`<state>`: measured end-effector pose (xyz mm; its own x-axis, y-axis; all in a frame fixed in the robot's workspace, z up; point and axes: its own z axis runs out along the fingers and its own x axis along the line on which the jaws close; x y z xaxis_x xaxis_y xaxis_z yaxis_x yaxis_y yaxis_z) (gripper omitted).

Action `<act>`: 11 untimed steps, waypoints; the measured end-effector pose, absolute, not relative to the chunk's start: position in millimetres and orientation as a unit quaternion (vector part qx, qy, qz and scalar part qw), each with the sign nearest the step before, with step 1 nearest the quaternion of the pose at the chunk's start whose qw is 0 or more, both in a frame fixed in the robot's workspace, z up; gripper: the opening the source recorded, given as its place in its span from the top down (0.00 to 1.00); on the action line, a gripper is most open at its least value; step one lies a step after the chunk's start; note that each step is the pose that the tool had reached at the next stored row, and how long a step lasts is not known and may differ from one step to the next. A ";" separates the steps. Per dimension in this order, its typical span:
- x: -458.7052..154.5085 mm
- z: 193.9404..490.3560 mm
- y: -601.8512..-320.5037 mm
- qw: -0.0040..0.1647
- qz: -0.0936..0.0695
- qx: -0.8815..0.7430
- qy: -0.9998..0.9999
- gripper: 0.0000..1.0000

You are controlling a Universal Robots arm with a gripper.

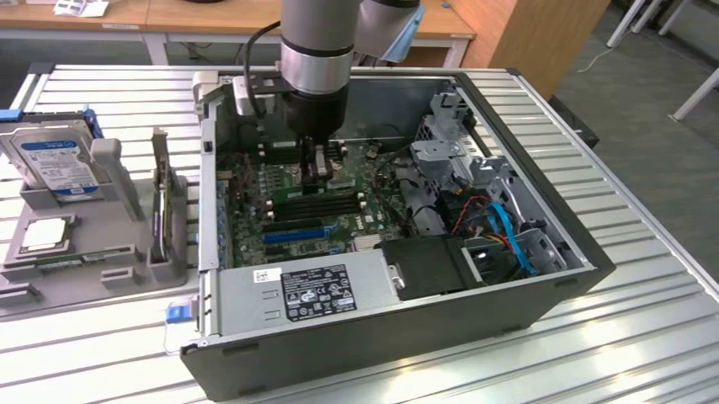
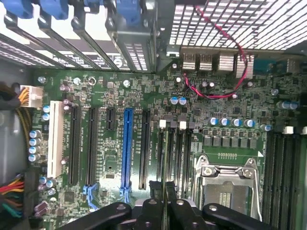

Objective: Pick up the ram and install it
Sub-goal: 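Insert the ram into the slot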

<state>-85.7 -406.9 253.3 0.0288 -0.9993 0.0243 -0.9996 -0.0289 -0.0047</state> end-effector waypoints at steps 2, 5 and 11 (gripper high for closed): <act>-85.7 253.3 -406.9 0.007 0.010 0.717 -0.697 0.87; -85.7 253.4 -407.0 0.004 0.013 0.717 -0.697 0.87; -86.0 253.4 -407.0 0.011 0.016 0.717 -0.697 0.87</act>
